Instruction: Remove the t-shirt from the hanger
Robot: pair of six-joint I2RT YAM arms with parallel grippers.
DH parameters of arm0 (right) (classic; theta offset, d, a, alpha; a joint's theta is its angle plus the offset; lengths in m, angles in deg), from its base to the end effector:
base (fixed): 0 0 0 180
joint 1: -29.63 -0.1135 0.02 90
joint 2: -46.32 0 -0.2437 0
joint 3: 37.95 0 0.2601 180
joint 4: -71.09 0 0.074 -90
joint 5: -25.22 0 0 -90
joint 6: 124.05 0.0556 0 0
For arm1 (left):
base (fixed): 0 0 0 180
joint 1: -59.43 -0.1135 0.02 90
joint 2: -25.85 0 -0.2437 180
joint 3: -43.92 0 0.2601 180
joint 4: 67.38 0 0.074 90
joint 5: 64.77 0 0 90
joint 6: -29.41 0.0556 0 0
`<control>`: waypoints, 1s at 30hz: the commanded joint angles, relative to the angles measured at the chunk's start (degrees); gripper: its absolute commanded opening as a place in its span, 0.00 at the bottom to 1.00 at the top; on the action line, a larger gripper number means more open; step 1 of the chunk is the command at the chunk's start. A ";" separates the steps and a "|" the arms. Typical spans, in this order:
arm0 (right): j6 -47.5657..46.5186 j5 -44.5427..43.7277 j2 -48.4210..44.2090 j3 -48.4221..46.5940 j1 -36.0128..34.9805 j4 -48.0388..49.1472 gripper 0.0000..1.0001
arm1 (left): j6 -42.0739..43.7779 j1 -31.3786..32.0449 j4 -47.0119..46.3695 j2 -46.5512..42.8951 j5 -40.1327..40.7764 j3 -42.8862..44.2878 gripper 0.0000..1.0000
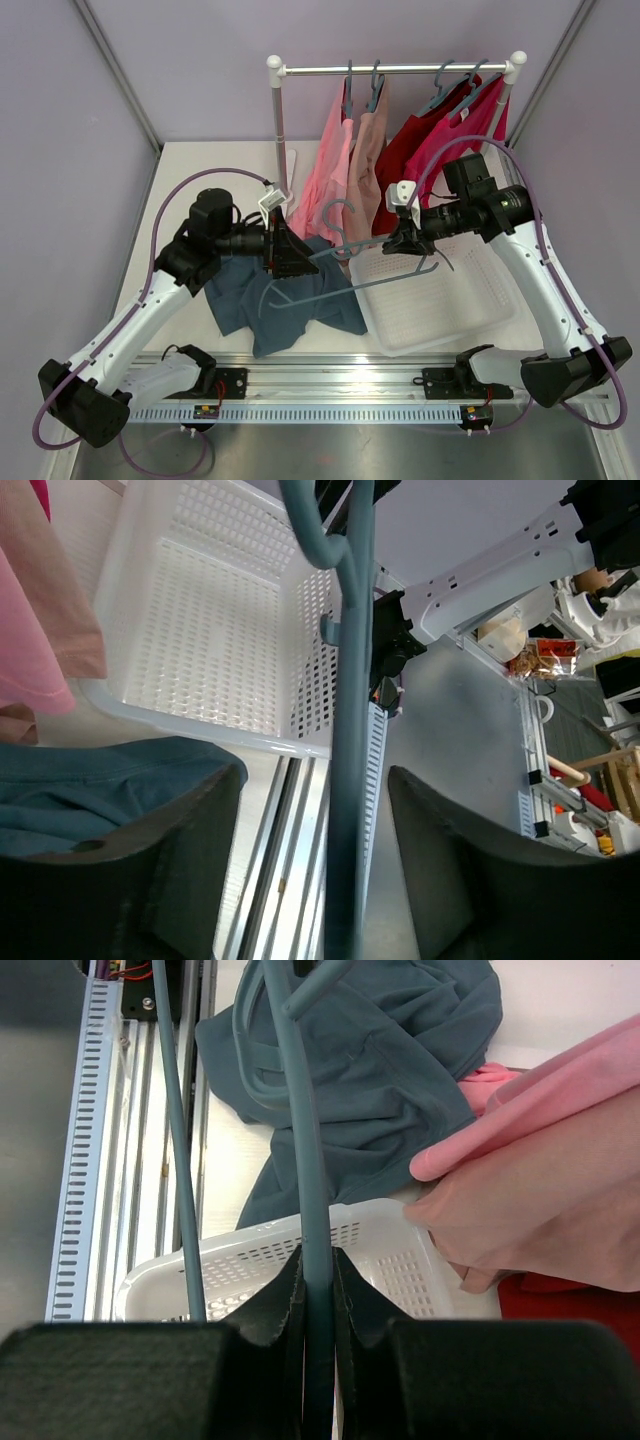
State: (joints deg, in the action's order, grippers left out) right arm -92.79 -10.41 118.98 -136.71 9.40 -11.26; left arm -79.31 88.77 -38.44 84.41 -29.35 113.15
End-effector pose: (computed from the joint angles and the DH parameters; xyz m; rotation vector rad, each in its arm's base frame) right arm 0.2096 0.1254 0.3721 -1.6374 1.4568 0.8334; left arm 0.1952 -0.1617 0.3363 0.8764 1.8157 -1.4462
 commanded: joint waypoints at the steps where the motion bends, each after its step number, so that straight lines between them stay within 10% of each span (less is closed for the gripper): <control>1: 6.53 -1.19 -1.39 0.52 -0.78 7.31 0.00 | -1.23 -0.16 -1.45 -1.17 0.01 2.28 0.58; 17: 8.82 -4.19 -2.70 4.56 -0.78 11.88 0.06 | 2.01 -0.16 3.29 -2.31 2.11 3.86 0.00; 24: 8.82 -1.81 -4.98 6.33 -0.78 12.50 0.33 | 10.00 -0.16 9.45 -6.70 7.11 3.60 0.00; 30: 10.57 0.38 -6.30 5.98 -0.87 12.41 0.78 | 14.67 -0.16 14.89 -11.62 14.31 4.12 0.00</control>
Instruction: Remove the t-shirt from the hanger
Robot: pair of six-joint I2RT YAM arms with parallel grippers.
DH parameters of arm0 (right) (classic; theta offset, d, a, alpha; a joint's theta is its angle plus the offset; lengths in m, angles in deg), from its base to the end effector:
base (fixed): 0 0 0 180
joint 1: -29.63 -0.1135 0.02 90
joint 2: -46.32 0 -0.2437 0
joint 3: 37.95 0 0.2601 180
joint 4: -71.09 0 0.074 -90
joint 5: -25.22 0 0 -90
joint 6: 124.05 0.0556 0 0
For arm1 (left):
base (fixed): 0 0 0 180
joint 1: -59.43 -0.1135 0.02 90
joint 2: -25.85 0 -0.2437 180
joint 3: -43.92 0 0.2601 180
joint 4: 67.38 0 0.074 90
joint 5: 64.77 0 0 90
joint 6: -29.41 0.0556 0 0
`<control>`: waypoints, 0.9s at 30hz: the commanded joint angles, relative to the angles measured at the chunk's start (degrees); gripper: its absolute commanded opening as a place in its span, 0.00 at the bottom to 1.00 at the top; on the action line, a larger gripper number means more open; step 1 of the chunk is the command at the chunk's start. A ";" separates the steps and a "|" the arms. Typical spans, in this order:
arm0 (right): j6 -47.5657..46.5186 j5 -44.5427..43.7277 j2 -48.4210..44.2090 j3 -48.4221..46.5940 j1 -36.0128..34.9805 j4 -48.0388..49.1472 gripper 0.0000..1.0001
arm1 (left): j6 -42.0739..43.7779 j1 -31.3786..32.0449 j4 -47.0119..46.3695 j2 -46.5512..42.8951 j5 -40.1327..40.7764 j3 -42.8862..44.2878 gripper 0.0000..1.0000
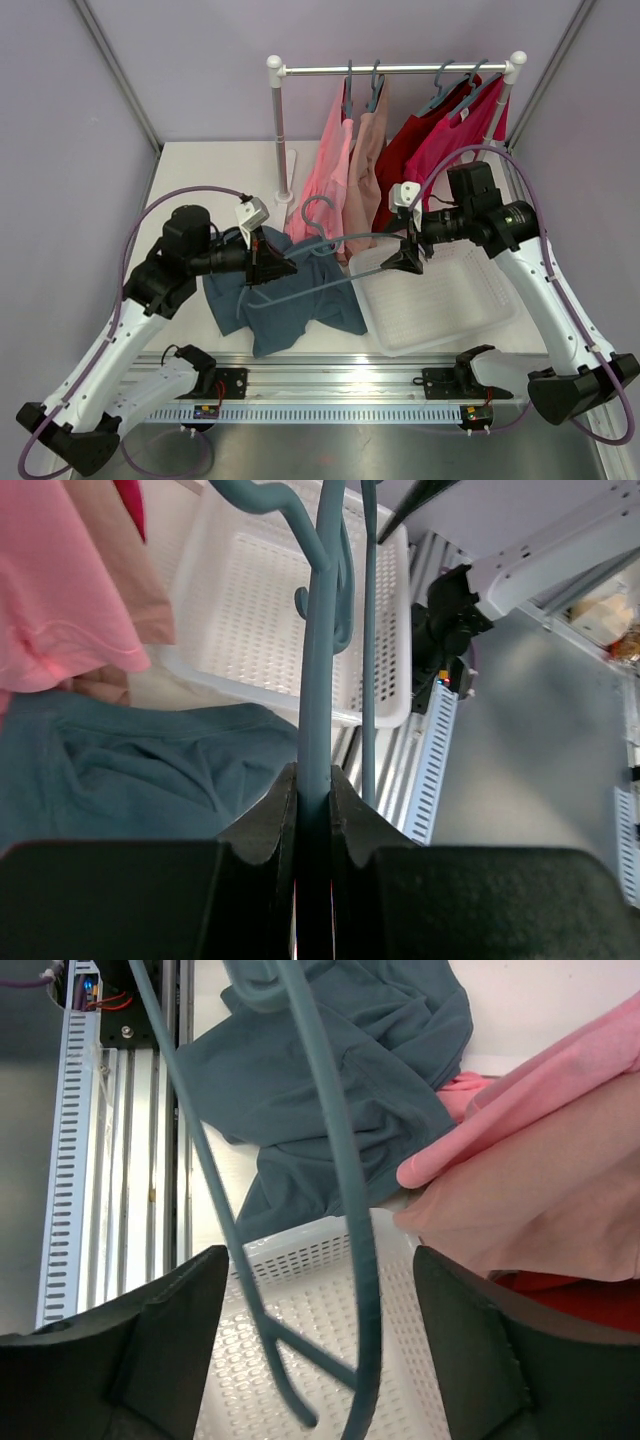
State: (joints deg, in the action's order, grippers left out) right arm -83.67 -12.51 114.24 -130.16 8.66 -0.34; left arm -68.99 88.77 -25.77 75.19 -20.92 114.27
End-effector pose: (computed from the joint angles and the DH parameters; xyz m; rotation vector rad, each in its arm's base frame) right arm 0.2074 0.1266 0.3671 -1.5400 1.4771 0.7926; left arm 0.1628 -0.1375 0.3520 0.9064 1.7862 -1.2047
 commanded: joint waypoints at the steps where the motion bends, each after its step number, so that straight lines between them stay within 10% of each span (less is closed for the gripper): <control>1: 1.81 2.66 -1.56 -1.19 0.14 1.14 0.85 | 4.88 -0.08 4.40 -2.84 7.03 3.28 0.00; 2: 2.16 3.27 -1.56 -3.02 0.32 0.00 0.99 | 5.93 -0.08 5.73 -3.11 9.56 3.80 0.00; 10: 12.26 5.39 -6.03 -7.71 10.06 4.11 0.99 | 7.79 -0.08 16.63 -12.93 21.00 12.39 0.00; 27: 29.76 5.38 -11.67 18.75 22.38 30.48 0.99 | 7.08 -0.08 9.09 -13.50 50.45 13.04 0.00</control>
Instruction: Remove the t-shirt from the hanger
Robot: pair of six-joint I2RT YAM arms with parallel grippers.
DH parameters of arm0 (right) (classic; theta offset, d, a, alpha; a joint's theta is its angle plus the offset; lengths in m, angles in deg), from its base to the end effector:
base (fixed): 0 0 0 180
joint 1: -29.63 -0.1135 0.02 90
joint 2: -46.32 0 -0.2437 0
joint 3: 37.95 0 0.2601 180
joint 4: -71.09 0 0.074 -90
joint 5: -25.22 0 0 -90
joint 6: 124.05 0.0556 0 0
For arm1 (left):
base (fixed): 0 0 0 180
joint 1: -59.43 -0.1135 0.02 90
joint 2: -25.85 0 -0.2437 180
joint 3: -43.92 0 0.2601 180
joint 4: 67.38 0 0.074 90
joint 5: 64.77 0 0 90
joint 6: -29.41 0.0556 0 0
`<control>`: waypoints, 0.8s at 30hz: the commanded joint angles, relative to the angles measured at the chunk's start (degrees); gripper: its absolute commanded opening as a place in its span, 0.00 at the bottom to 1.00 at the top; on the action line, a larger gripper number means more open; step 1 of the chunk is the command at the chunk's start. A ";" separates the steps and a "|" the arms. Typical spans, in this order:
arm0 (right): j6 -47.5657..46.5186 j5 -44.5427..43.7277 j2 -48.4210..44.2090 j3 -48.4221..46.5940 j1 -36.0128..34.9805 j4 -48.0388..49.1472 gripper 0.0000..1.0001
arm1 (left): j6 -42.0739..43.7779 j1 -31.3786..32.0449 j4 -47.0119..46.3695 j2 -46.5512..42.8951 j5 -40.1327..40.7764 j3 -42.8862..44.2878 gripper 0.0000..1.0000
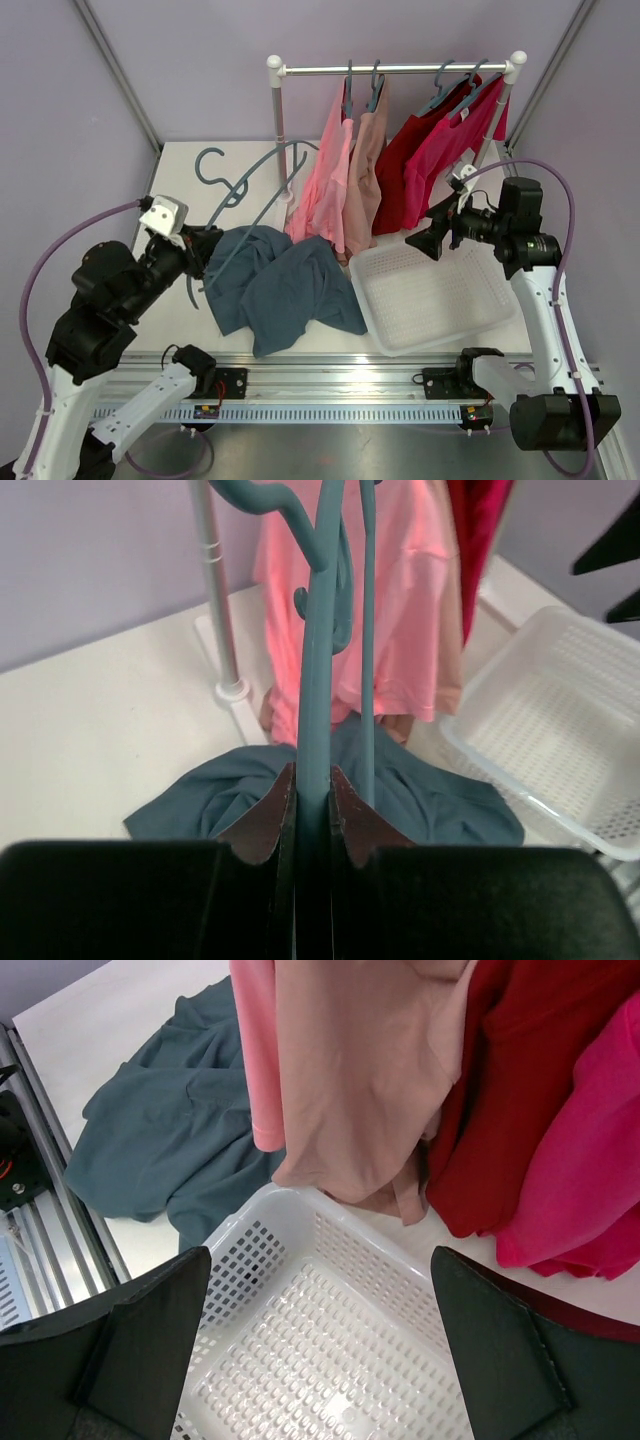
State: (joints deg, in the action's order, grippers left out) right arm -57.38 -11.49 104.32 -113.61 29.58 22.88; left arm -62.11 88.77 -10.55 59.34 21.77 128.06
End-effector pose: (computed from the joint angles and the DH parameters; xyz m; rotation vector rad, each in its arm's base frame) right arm 0.2310 0.0448 0.3446 -0.9020 1.7198 0.7024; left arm 0.0946 -0.0570 0.4352 0.4530 1.6374 -0.4550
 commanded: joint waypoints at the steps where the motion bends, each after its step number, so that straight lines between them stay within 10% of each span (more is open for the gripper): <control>1: 3.38 4.62 -1.66 2.64 1.72 7.45 0.99 | 0.29 -0.08 -6.65 2.89 8.47 -0.93 0.00; 24: 4.52 6.38 -4.03 5.11 5.06 8.24 0.99 | 4.77 -0.08 -22.55 22.65 15.94 0.20 0.00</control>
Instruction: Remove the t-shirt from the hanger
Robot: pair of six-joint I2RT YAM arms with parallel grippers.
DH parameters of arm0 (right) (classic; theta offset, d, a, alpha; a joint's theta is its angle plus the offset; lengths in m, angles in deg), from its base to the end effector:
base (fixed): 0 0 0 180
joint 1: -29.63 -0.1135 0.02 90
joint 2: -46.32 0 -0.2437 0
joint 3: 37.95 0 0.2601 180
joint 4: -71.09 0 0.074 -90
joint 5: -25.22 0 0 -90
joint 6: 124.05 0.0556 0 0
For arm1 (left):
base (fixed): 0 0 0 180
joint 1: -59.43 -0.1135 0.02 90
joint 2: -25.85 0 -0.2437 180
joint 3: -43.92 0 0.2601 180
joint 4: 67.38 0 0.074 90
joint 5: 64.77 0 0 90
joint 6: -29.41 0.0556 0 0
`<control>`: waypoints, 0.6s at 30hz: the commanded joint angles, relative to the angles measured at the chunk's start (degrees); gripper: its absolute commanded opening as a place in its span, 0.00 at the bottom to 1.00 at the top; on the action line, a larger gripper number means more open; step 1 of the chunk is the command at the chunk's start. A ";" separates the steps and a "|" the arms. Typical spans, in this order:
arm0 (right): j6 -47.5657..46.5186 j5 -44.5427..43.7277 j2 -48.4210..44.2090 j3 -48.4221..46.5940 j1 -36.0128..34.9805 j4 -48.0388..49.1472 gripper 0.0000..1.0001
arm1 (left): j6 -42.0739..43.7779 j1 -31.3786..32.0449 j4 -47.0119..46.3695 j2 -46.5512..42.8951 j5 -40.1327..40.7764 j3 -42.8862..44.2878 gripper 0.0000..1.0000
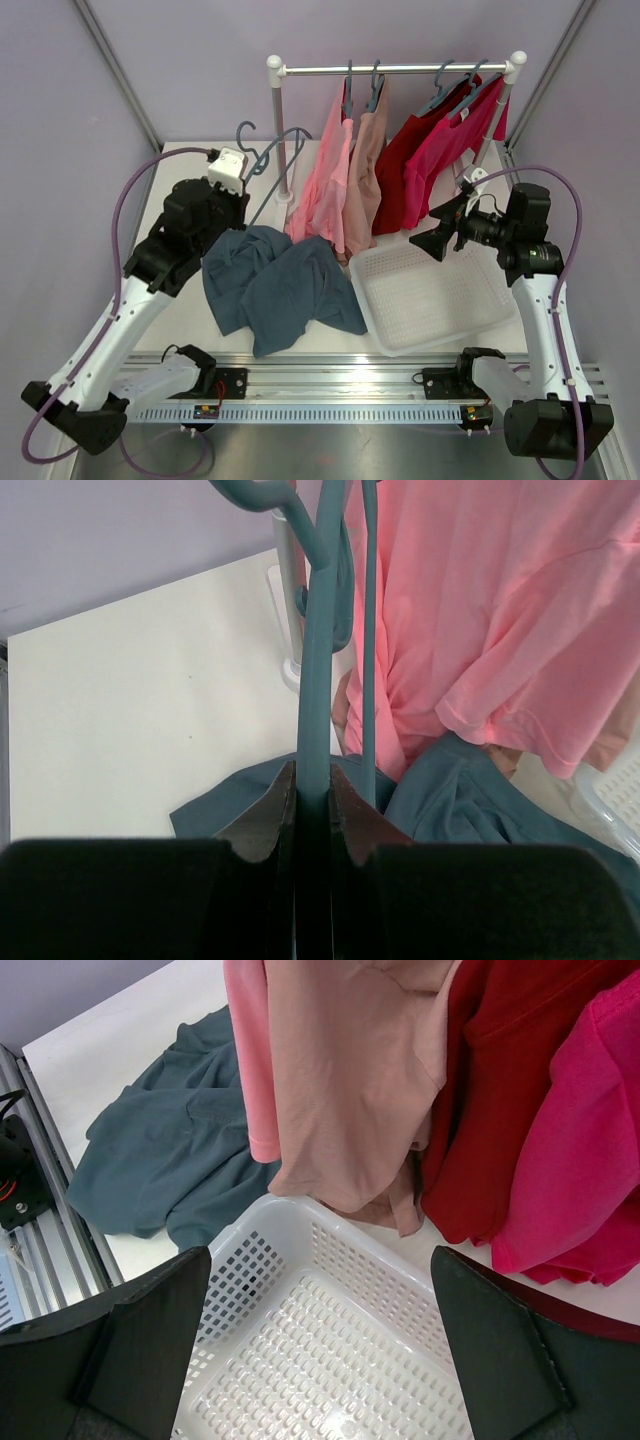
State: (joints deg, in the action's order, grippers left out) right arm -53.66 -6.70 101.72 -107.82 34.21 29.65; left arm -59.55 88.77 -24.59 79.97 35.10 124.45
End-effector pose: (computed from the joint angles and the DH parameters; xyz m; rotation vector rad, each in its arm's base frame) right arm 0.2287 0.0290 0.3322 -0.8320 1.6822 0.7362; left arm 0.2084 -0.1062 0.3903 0.3699 1.8191 -0.1838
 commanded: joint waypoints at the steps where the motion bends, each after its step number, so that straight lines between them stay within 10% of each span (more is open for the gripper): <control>1: 0.81 1.94 -1.52 -0.86 0.43 1.29 0.99 | 2.30 -0.08 -9.14 2.99 2.87 4.25 0.00; 18: 0.72 1.68 -1.96 -1.12 0.52 0.50 0.99 | 4.41 1.51 -15.57 21.26 -0.64 19.88 0.00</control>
State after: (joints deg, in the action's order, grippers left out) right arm -53.55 -6.55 100.69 -107.82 34.30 29.59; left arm -56.49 90.08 -35.19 98.60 34.91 139.84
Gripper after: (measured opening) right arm 0.993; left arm 0.126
